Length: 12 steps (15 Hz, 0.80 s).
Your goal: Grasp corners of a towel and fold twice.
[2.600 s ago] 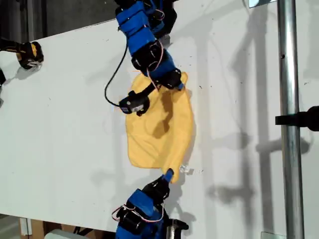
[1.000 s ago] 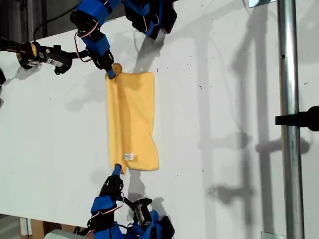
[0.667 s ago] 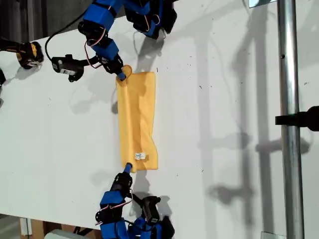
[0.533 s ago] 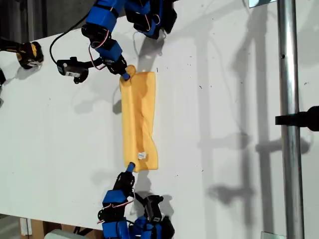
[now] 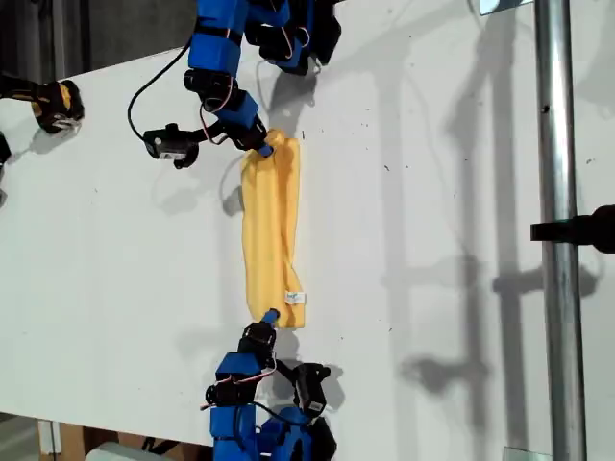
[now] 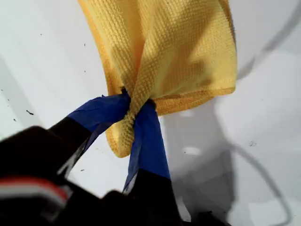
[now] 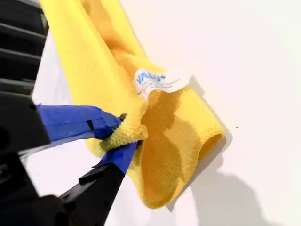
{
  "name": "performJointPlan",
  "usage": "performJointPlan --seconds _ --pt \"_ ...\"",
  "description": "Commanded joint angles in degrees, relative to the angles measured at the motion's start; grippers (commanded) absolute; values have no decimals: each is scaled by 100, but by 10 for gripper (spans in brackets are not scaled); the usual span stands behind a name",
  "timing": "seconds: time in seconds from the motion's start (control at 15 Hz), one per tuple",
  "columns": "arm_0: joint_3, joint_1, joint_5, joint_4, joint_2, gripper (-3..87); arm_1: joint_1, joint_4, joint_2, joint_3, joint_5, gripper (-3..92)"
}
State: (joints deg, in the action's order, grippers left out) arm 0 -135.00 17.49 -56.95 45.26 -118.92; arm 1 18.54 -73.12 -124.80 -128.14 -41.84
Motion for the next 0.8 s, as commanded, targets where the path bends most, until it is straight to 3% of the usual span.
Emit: performJointPlan --seconds 0.0,0.6,0.73 --pt "299 -9 -237 -44 457 -13 -35 290 141 -158 -97 -1" --pt "1020 -62 -809 563 1687 -13 79 712 2021 -97 -378 -1" --pt "1134 -158 -976 826 1819 -9 79 510 2180 26 -510 58"
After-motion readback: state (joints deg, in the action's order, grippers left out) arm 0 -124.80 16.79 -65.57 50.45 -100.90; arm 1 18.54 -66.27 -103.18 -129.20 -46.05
